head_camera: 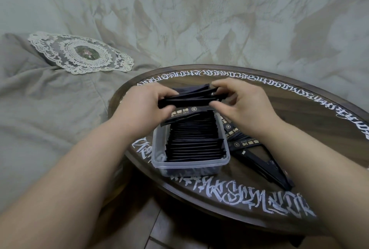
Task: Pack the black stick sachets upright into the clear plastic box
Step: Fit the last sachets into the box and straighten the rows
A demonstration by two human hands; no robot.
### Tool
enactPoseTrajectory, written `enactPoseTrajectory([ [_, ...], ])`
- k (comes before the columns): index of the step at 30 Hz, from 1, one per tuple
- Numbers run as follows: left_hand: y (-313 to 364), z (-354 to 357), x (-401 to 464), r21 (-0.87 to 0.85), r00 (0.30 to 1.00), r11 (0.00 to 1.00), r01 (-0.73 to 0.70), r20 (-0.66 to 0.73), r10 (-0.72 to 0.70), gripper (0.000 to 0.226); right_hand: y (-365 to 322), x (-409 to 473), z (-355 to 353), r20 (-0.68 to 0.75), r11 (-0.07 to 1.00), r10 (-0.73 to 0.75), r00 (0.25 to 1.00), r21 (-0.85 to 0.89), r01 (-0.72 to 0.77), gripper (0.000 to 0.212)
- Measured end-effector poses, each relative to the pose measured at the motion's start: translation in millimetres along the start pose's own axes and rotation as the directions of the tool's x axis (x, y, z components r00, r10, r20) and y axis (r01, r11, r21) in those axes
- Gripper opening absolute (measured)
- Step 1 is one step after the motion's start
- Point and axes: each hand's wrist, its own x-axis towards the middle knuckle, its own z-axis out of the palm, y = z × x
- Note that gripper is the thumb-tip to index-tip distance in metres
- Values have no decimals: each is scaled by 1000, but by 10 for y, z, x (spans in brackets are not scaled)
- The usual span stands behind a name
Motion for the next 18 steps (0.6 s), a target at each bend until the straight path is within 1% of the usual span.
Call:
enactPoseTrajectory([
  [4, -23, 158, -181, 4, 985, 996, 94, 146, -94, 29, -1, -227, 23, 160, 996, 63, 985, -75, -51, 41],
  [7, -15, 233, -258, 46, 974, 990, 134, 180, -140, 34, 19, -309, 66, 258, 989, 99, 961, -135, -65, 44],
  [10, -4, 257, -269, 88, 964, 985, 147, 209, -163, 38, 16, -330, 78, 265, 981, 113, 958, -181, -66, 45],
  [13, -16, 253, -254, 88, 955, 981, 174, 229, -190, 40, 34, -307, 91, 251, 967, 127, 960, -246, -64, 50],
  [18, -35, 216, -198, 50, 935, 983, 179, 301, -186, 48, 43, -258, 47, 226, 976, 172, 959, -167, -136, 53],
])
